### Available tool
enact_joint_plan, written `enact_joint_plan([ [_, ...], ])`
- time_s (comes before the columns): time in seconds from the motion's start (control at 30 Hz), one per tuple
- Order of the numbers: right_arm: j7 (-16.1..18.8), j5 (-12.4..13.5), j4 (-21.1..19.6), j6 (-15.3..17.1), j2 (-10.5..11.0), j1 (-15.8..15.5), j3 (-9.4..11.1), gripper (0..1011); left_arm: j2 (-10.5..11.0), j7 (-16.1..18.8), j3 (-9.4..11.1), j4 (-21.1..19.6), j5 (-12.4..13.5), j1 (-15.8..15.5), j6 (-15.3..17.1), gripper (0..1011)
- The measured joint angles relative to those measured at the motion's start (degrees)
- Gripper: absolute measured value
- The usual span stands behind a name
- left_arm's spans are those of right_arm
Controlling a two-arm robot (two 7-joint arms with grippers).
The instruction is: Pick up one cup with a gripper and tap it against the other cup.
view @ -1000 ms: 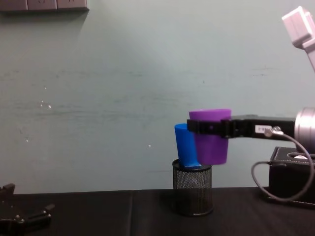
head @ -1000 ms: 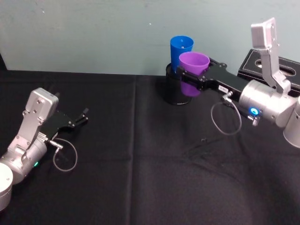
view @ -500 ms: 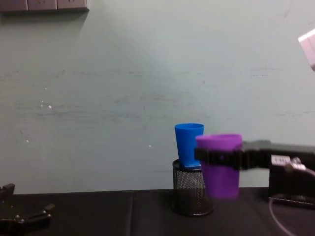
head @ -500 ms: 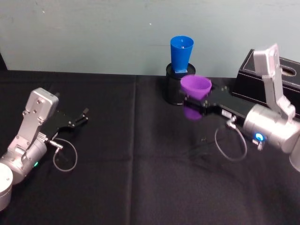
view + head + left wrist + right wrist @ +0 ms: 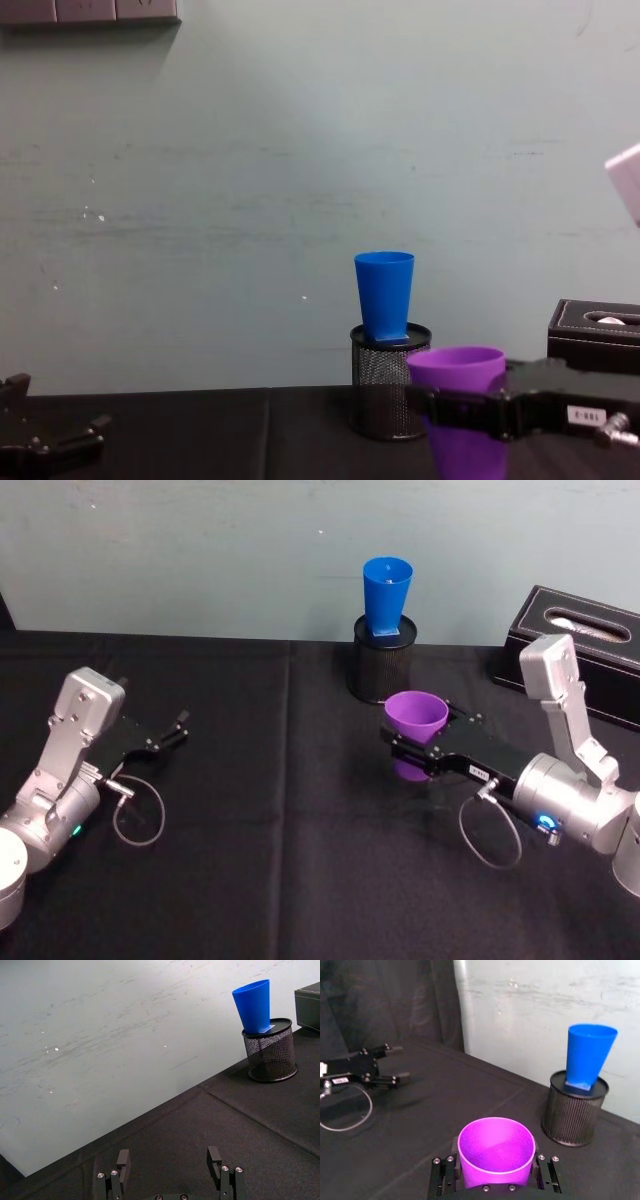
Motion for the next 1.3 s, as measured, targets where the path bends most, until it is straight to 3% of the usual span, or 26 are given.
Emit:
enact_joint_plan([
  [0.47, 0.4, -0.2, 2.7, 4.2, -1.2, 0.0, -0.6, 743, 0.0, 0.0, 0.0, 0.0, 0.0, 0.0, 0.0, 1005],
  [1.3, 1.5, 0.4, 4.2, 6.3, -1.2, 1.1, -1.6, 743, 0.0, 0.0, 0.0, 0.0, 0.0, 0.0, 0.0, 1005],
])
